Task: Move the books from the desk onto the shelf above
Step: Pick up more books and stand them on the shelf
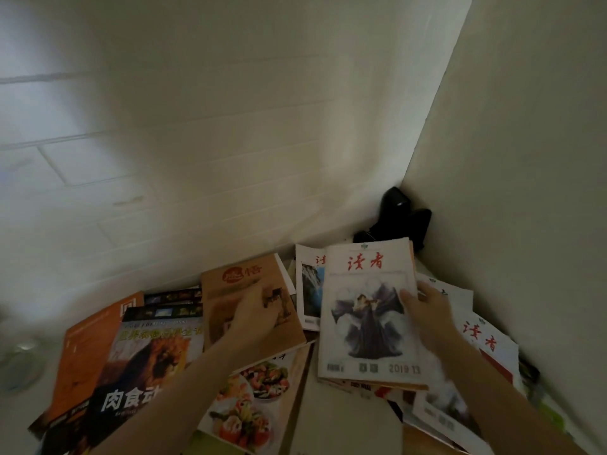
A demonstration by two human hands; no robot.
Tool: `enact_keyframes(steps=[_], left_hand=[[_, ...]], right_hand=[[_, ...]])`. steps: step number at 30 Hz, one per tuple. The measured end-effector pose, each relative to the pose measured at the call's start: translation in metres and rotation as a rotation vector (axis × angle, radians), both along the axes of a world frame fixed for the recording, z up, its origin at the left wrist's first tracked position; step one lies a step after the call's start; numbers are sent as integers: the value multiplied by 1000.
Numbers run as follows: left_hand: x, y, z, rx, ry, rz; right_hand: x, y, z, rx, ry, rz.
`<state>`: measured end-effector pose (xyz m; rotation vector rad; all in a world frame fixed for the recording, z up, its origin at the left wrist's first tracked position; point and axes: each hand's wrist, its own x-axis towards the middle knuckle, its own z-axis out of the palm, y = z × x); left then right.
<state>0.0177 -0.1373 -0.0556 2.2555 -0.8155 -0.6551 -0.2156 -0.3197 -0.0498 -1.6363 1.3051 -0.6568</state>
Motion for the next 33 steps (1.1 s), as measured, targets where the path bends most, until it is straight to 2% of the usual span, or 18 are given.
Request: enact_keyframes(steps=[2,3,6,7,10,13,16,18,20,23,27,29,31,33], left_hand=[[-6,-16,-5,7,61,-80],[-6,-24,-9,36,25,-115],[-5,-44,-23,127,-123,-226],[-5,-52,-29,180,-165,-246],[-10,-74,-45,327,-284,-314],[-20,-94,-49,351,-165,-185],[-20,-102,-48,107,35,51],[-24,-105,-45,-18,225,70],[-35,-108,-40,-11,355,-17],[-42,-107,-42,-64,338,-99],[-33,-68,-5,-302,479,125],[-21,-39,10,-390,541,200],[-9,-7,23,-415,629,249],[6,25,27,-410,628,272]], right_hand=[[23,-20,-2,-13,66,71],[32,-28,-7,3,129,101],[38,-32,-35,22,541,264],[36,-27,-46,-6,598,308],[30,-14,-62,-27,497,293],[31,-16,-62,6,468,243],[27,-23,-59,97,385,174],[22,-22,-60,97,353,136],[22,-19,-60,117,279,79],[26,-12,-58,133,197,63],[43,-7,-36,101,83,128],[63,0,-18,175,-3,181],[89,12,0,323,-39,225],[114,29,12,336,-18,320]])
